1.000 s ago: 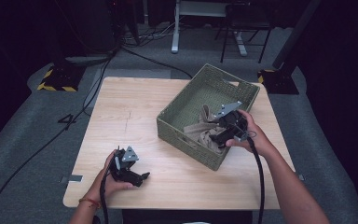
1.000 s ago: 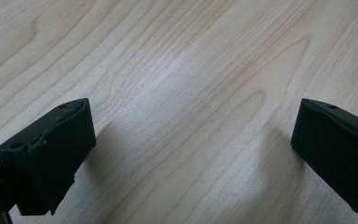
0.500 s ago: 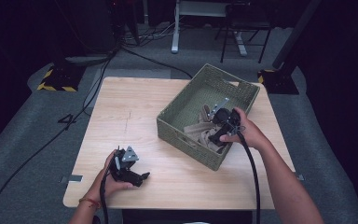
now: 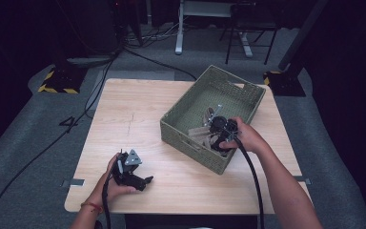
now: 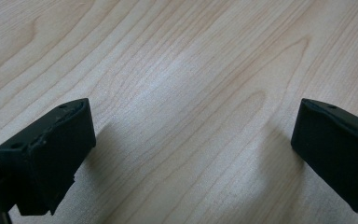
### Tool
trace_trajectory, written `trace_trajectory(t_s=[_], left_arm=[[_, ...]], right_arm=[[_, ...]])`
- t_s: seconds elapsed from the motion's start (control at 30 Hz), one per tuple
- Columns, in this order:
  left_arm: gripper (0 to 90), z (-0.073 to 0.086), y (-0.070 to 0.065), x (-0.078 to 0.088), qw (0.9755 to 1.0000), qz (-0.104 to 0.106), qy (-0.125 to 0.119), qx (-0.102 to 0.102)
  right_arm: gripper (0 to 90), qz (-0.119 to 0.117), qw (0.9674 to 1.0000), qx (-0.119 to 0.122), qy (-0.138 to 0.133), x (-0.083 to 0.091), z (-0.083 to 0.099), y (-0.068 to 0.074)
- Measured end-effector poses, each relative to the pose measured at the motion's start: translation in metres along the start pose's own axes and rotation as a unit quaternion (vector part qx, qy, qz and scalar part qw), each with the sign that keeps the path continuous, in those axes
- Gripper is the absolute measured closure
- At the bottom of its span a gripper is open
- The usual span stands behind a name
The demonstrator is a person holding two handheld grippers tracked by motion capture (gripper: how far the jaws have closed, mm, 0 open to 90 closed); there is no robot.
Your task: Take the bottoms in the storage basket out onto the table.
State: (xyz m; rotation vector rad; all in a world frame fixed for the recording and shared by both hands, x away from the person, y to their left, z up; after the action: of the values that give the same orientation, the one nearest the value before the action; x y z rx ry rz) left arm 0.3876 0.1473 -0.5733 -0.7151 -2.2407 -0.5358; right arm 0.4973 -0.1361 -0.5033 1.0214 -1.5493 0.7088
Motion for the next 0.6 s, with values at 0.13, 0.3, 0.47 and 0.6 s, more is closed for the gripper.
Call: trace_trajectory(t_s=[0.13, 0.3, 0.47, 0.6], left_arm=[[0.1, 0.0000, -0.0001, 0.0000, 1.0000, 0.001, 0.000, 0.000], [0.1, 0.0000, -0.0002, 0.0000, 1.0000, 0.001, 0.000, 0.000], [0.1, 0.0000, 0.0000, 0.0000, 1.0000, 0.001, 0.000, 0.000], [0.1, 0.0000, 0.0000, 0.0000, 1.0000, 0.001, 0.000, 0.000]], right_arm=[[46.8, 0.002, 0.9999, 0.002, 0.011, 0.0001, 0.0011, -0.0005], [57.2, 0.019, 0.9993, 0.019, 0.025, -0.0010, 0.0013, 0.0016], [62.1, 0.038, 0.9984, 0.034, 0.024, 0.0000, 0.0014, 0.0025], [65.1, 0.059, 0.9969, 0.049, 0.017, 0.0023, -0.0001, 0.0043]])
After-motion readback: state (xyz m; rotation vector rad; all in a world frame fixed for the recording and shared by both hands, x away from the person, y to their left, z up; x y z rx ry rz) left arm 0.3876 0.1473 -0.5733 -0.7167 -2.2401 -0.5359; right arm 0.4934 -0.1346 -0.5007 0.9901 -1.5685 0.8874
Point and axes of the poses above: each handheld gripper's, and its own axes: x roughly backward along the jaws, z roughly out of its underside, y roughly to its left, the point moved 9 cm from there along -x, roughly forward along the jaws, and after that the axes turned 14 degrees about -z, right-handed, at the moved point
